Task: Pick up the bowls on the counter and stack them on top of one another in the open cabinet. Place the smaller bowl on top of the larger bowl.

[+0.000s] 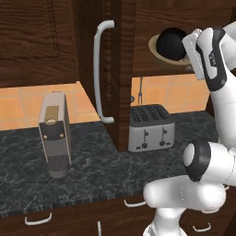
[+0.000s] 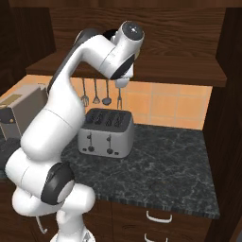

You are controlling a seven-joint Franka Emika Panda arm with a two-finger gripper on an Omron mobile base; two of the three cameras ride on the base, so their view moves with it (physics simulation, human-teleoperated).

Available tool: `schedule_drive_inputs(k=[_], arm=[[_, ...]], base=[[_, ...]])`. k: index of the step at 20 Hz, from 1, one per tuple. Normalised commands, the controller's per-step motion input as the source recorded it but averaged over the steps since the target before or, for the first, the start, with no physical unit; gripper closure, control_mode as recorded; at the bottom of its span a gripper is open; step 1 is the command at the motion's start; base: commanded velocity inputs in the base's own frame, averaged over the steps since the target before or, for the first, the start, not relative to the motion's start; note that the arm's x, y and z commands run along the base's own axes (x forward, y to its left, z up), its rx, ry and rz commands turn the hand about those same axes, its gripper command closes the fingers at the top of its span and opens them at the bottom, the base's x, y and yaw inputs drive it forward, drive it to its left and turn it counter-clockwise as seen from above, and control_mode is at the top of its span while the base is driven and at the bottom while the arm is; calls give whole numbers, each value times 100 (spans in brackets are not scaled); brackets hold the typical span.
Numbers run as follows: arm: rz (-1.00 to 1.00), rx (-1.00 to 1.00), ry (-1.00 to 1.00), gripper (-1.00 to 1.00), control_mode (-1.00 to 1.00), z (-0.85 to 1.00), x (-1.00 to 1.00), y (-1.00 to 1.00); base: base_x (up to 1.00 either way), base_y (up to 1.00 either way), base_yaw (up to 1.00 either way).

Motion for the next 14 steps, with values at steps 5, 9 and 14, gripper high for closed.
schedule_drive_inputs(k=[5,9,14], arm=[[-1,0,0,-100,-100,0,69,8],[0,0,0,-100,-100,0,9,0],[0,0,-13,-100,-100,0,-62,0]], base=[[0,0,0],[0,0,0],[0,0,0]])
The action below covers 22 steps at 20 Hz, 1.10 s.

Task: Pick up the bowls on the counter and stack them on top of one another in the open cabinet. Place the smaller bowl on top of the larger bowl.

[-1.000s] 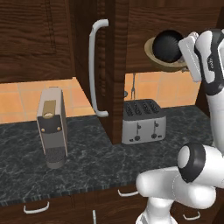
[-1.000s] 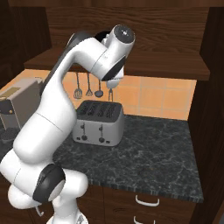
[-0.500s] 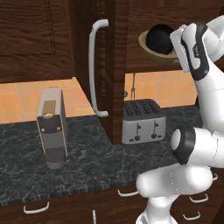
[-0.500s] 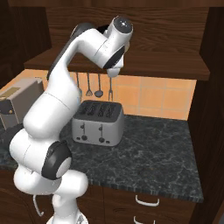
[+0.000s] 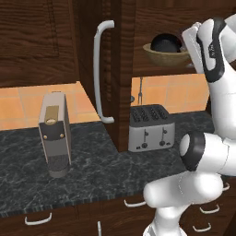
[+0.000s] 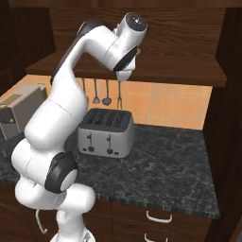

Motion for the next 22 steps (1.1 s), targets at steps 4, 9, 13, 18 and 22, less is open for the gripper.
schedule_drive_inputs(k=[4,9,13,18,22], arm=[[0,0,-41,-100,-100,-5,-100,0],[-1,0,-48,-100,-100,-30,-100,0],[-1,-5,-39,-100,-100,-64,-100,9],[0,-33,-14,-100,-100,-100,-100,44],[0,-37,7,-100,-100,-100,-83,74]], base=[[0,0,0],[0,0,0],[0,0,0],[0,0,0],[0,0,0]])
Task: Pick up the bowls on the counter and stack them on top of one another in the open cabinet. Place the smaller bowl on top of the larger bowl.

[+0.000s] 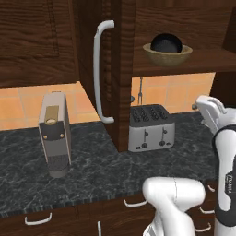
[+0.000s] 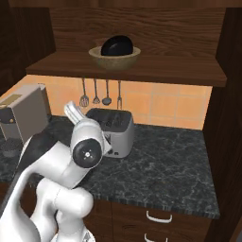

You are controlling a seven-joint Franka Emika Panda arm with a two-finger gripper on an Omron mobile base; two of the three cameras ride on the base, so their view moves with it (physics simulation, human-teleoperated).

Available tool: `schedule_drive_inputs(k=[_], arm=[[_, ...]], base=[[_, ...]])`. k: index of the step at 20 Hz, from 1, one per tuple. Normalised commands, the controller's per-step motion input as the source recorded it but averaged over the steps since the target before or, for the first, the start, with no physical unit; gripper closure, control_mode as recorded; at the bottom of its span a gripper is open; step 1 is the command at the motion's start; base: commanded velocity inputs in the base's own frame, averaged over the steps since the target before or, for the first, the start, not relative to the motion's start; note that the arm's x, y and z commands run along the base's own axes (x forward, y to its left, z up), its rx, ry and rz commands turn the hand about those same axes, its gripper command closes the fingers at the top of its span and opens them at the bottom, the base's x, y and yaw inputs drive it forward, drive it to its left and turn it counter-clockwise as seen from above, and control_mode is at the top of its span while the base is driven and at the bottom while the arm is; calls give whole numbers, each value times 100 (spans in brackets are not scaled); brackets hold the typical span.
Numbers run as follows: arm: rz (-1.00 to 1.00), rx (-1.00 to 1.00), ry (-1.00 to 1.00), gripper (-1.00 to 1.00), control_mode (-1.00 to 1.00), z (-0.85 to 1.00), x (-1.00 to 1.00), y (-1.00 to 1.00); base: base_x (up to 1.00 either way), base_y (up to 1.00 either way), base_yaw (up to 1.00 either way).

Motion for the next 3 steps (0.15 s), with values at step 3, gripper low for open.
schedule_drive_inputs(k=[3], arm=[[4,-37,22,-100,-100,-100,33,99]], base=[[0,0,0]])
